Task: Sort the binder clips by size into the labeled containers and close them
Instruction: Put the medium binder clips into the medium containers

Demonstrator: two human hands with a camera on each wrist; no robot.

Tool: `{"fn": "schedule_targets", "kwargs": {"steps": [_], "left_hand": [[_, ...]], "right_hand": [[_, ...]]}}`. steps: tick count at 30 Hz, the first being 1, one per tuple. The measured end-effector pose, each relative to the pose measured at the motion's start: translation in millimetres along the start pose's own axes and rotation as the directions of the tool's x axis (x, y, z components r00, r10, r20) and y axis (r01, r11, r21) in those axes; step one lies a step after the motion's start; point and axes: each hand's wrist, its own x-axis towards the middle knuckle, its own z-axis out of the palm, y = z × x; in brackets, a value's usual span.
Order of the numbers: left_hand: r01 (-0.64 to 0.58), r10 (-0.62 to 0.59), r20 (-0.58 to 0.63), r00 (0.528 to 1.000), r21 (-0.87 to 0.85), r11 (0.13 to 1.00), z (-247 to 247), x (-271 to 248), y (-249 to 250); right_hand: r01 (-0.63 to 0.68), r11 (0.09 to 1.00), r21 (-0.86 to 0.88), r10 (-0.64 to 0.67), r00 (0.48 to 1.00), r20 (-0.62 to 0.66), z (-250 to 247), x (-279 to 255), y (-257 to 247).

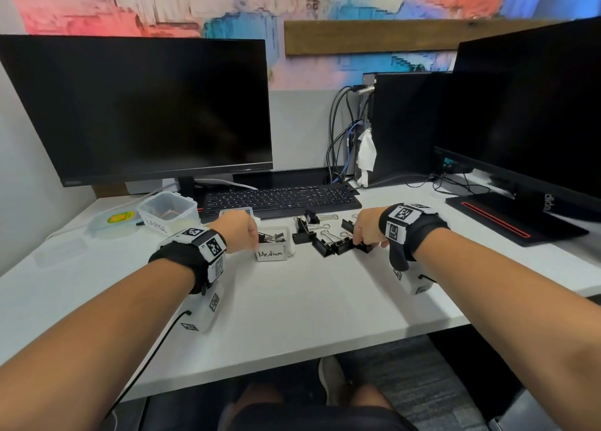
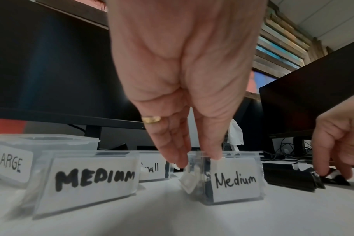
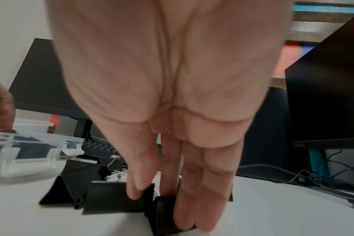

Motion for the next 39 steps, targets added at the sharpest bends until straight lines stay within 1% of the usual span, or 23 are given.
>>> {"fn": "schedule_targets", "kwargs": {"steps": [1,4,7,11,13,14,16,17,19,21,24,25,27,29,31,34,37,39], "left_hand": [[0.004,-0.004,-0.006,1.0,-0.003,1.0,0.5,0.2,0.5],[0.019,-0.019,-0.008,1.0,-0.014,1.0,0.2,-0.3,2.7],[0.021,-0.021,0.005,1.0,-0.033,0.999,-1.0,-0.1,1.7],[-0.015,0.018,0.028,0.999,-0.091,0.996,-3.3,-3.6,-4.2],[-0.04,0.044,0.03,0.999,-0.129,0.991,-5.1,-7.3,-6.0],[-0.047,0.05,0.021,0.999,-0.133,0.99,-6.0,-9.4,-7.7],[-0.046,0.043,-0.031,0.999,-0.106,0.993,-7.1,-11.7,-11.9],[-0.03,0.024,-0.069,0.997,-0.081,0.996,-7.6,-12.9,-15.6],[0.041,-0.043,-0.128,0.991,-0.02,0.999,-8.0,-14.3,-25.4],[0.147,-0.134,-0.145,0.98,0.085,0.985,-7.5,-15.8,-37.0],[0.309,-0.275,-0.161,0.948,0.251,0.917,-6.2,-21.0,-50.8],[0.345,-0.308,-0.169,0.936,0.272,0.899,-5.8,-23.5,-55.3],[0.374,-0.338,-0.171,0.926,0.281,0.884,-3.9,-26.2,-65.3],[0.347,-0.323,-0.13,0.937,0.26,0.901,-3.1,-28.3,-74.0],[0.296,-0.279,-0.105,0.954,0.216,0.93,-2.5,-30.5,-79.4],[0.256,-0.24,-0.132,0.962,0.121,0.959,-3.4,-35.6,-85.0],[0.246,-0.234,-0.166,0.958,0.055,0.968,-4.9,-40.6,-89.6],[0.242,-0.234,-0.168,0.958,0.03,0.97,-5.0,-42.1,-92.4]], "right_hand": [[0.019,1.0,-0.004,-0.019,1.0,0.007,0.0,-2.0,-1.4],[0.067,0.993,-0.098,-0.057,0.994,0.094,-4.2,-6.4,-10.9],[0.098,0.993,-0.073,-0.089,0.989,0.119,-5.1,-0.2,-14.7],[0.085,0.996,-0.013,-0.083,0.987,0.135,-5.5,2.0,-19.3],[0.083,0.997,-0.003,-0.082,0.989,0.12,-9.5,-2.2,-25.8],[0.081,0.997,0.004,-0.081,0.992,0.091,-10.5,-2.5,-29.4],[0.091,0.995,0.028,-0.091,0.996,-0.017,-9.5,1.5,-34.1],[0.105,0.993,0.048,-0.101,0.992,-0.079,-9.2,3.6,-37.5],[0.136,0.988,0.076,-0.125,0.983,-0.135,-9.7,7.3,-46.9],[0.164,0.98,0.112,-0.146,0.977,-0.152,-12.0,10.7,-60.3],[0.245,0.958,0.149,-0.222,0.962,-0.158,-17.6,10.4,-83.5],[0.274,0.949,0.158,-0.249,0.955,-0.161,-19.1,9.4,-91.5],[0.318,0.929,0.192,-0.288,0.943,-0.169,-19.9,10.1,-103.7],[0.34,0.92,0.196,-0.311,0.936,-0.166,-19.7,11.5,-112.0],[0.348,0.921,0.175,-0.322,0.933,-0.161,-19.3,15.2,-117.8],[0.36,0.923,0.135,-0.338,0.927,-0.164,-19.3,17.7,-127.0],[0.359,0.923,0.137,-0.332,0.925,-0.186,-16.8,21.6,-135.0],[0.353,0.925,0.143,-0.322,0.925,-0.201,-16.0,24.5,-139.7]]}}
